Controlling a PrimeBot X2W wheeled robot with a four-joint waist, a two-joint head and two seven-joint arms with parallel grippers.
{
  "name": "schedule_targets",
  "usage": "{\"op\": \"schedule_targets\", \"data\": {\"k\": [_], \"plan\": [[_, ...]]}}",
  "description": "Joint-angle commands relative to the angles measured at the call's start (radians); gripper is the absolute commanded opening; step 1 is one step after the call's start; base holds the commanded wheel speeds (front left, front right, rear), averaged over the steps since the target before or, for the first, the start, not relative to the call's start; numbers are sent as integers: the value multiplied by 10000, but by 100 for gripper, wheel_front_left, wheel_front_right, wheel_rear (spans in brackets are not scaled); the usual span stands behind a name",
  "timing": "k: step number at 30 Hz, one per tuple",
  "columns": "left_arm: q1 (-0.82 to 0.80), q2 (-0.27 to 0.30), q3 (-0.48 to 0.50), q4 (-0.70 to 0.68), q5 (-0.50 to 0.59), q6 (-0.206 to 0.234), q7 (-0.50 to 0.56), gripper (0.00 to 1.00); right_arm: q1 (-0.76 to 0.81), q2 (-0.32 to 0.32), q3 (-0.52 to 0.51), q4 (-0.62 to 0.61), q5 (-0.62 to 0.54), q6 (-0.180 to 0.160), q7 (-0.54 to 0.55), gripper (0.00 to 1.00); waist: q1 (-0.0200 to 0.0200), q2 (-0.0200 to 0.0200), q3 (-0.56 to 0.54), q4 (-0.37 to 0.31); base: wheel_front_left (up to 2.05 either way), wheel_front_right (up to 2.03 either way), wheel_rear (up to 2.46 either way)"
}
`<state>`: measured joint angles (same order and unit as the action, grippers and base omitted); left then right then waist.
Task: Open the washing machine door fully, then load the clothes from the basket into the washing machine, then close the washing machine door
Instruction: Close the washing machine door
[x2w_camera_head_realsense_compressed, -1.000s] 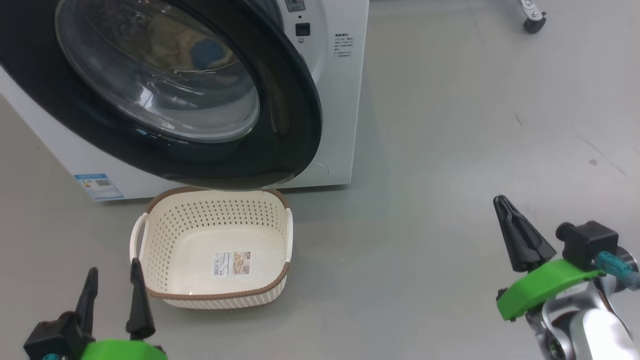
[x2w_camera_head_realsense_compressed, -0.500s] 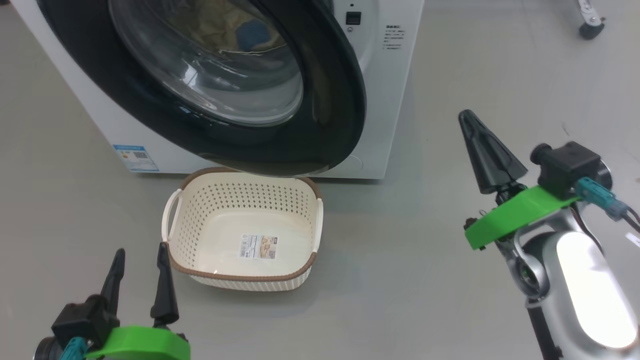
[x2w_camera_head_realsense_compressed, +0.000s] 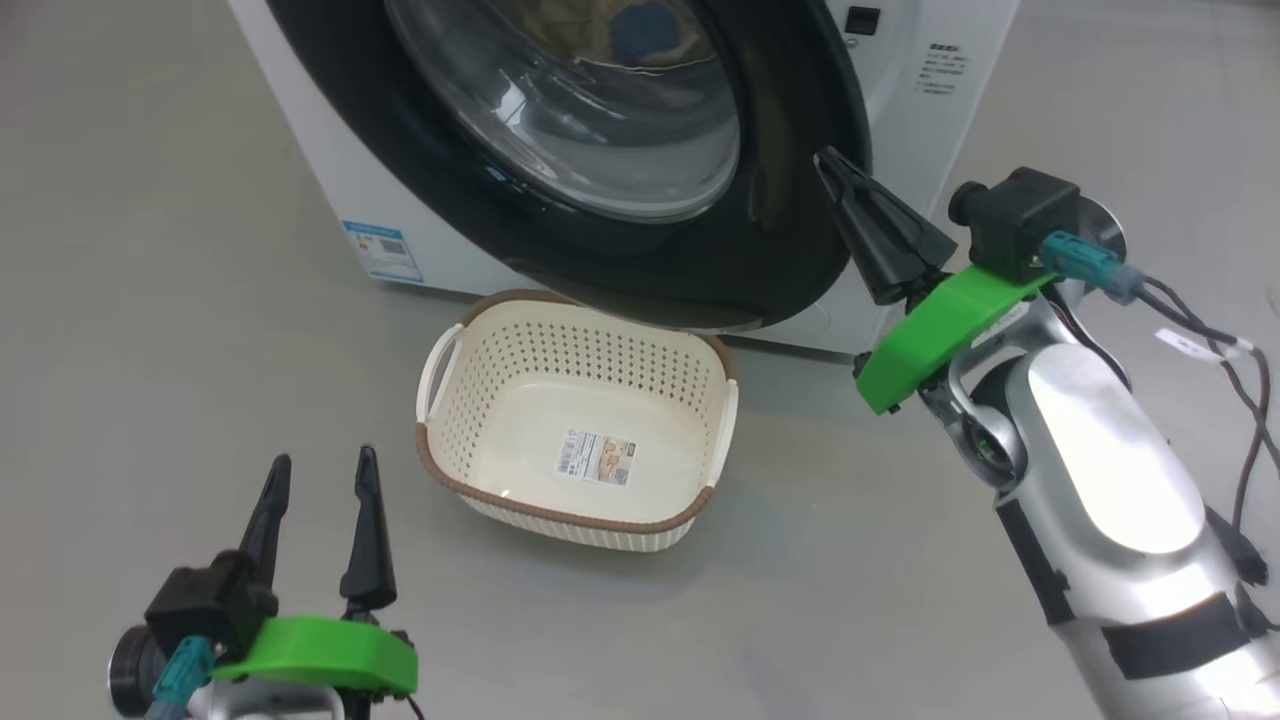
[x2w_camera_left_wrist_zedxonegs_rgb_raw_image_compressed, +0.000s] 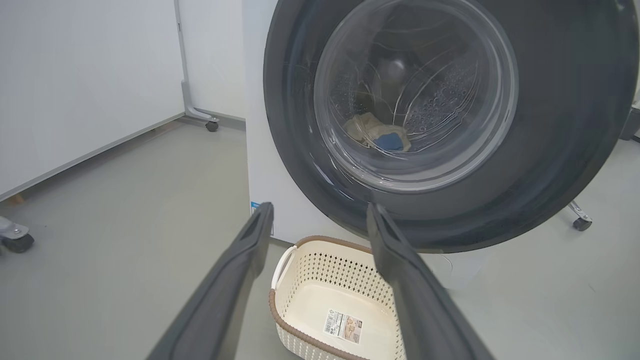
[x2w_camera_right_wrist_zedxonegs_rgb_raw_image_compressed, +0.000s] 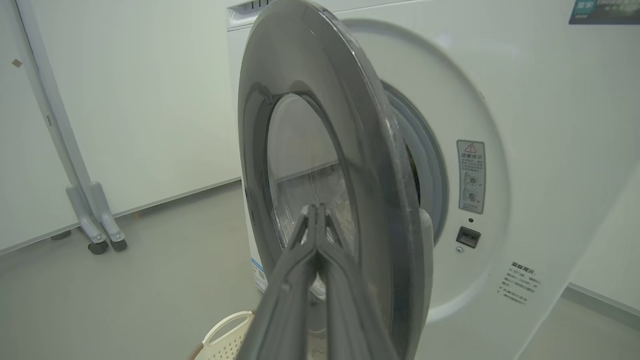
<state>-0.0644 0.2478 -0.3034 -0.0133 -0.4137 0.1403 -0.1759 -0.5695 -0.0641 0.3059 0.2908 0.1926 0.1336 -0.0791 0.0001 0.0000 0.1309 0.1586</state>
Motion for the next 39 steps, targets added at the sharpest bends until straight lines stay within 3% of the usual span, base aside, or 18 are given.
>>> {"op": "schedule_targets", "data": {"k": [1, 15, 39], "plan": [[-579, 72, 290, -246, 101, -50, -137, 100, -556, 36, 176, -56, 37, -29, -111, 0, -1, 0, 235, 306, 0, 0, 0], [-1715, -387, -187, 532, 160, -623, -616, 100, -2356, -177, 1, 2791, -131, -29, -763, 0, -1, 0, 1332, 1184, 0, 0, 0], [-2287, -827, -231, 1097, 425, -978, -850, 100, -3832, -703, -1204, 4307, -645, -29, -1194, 0, -1, 0, 1861, 1314, 0, 0, 0]]}}
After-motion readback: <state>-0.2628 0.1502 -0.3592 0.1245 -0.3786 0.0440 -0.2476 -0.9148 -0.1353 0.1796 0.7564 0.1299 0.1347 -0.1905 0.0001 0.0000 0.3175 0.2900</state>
